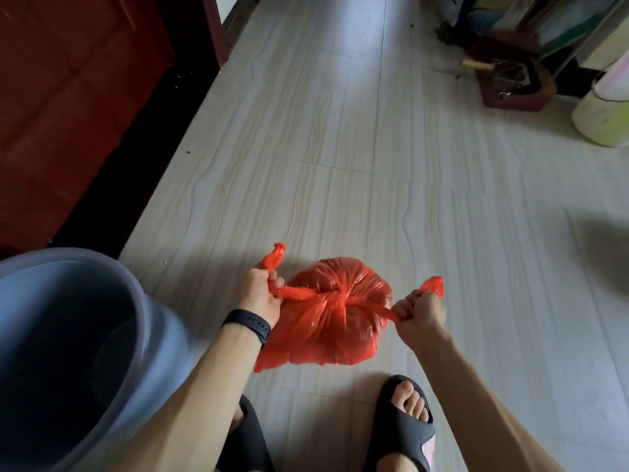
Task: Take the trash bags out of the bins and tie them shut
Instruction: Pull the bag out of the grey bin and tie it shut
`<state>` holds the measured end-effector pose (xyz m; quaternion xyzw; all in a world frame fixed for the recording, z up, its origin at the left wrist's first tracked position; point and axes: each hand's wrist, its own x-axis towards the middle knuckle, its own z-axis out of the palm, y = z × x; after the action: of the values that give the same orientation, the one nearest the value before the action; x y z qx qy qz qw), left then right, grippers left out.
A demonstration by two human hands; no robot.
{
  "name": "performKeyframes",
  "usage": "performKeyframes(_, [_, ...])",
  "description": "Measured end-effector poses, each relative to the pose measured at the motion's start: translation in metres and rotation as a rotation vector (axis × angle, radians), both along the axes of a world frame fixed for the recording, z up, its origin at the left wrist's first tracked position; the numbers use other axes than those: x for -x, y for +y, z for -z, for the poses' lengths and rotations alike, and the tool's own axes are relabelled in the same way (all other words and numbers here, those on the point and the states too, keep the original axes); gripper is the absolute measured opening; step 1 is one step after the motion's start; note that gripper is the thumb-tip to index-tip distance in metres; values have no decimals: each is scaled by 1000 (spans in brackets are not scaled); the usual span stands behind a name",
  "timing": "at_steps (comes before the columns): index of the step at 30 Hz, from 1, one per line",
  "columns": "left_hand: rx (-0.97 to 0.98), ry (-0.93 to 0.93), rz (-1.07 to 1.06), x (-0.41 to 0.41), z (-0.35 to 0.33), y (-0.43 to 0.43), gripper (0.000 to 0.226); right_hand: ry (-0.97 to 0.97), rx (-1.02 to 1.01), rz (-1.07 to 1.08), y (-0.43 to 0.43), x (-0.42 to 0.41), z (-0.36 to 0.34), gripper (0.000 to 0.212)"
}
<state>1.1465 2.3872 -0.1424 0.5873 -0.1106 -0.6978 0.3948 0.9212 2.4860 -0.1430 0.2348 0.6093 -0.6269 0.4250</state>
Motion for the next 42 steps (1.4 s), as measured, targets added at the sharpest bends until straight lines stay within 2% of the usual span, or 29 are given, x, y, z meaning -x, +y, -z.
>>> performKeyframes(4, [-49,-77,-13,-17,4,-5,37,72,-96,-23,4,8,-3,32])
performKeyframes(8, [-80,-76,-39,-29,8,-11,38,116,-129,-17,3,15,-4,36])
performKeyframes(11, [-18,-52,-32,-30,5,-16,36,105,-154,-41,-1,15,-4,28])
performKeyframes(15, [67,13,-61,-31,-1,-22,23,4,39,1,-9,15,-5,22])
performKeyframes(16, [72,-1,-29,-30,0,-22,27,-19,90,-2,-11,14,-4,20])
performKeyframes(19, [62,-97,63,-21,11,-8,57,-18,182,-147,-7,4,0,33])
performKeyframes(22, [111,-173,56,-10,11,22,79,57,257,-282,1,-9,9,48])
performKeyframes(25, [204,-361,239,-5,8,52,81,121,238,-331,15,-18,17,69])
performKeyframes(28, [385,-601,492,-8,18,65,73,155,143,-306,31,-22,23,72])
performKeyframes(31, [440,-785,670,-12,35,66,72,174,52,-337,46,-25,27,81])
performKeyframes(34, [507,-841,679,-9,36,60,63,358,29,-661,60,-45,25,99])
performKeyframes(36, [564,-882,688,-5,35,57,57,587,-84,-927,64,-57,34,97])
performKeyframes(39, [680,-996,730,-1,36,58,46,1061,-186,-1191,55,-62,41,61])
performKeyframes(41, [785,-990,713,2,36,57,46,1268,-130,-1178,42,-60,37,46])
performKeyframes(42, [846,-990,707,3,36,56,50,1296,-100,-1116,35,-59,33,39])
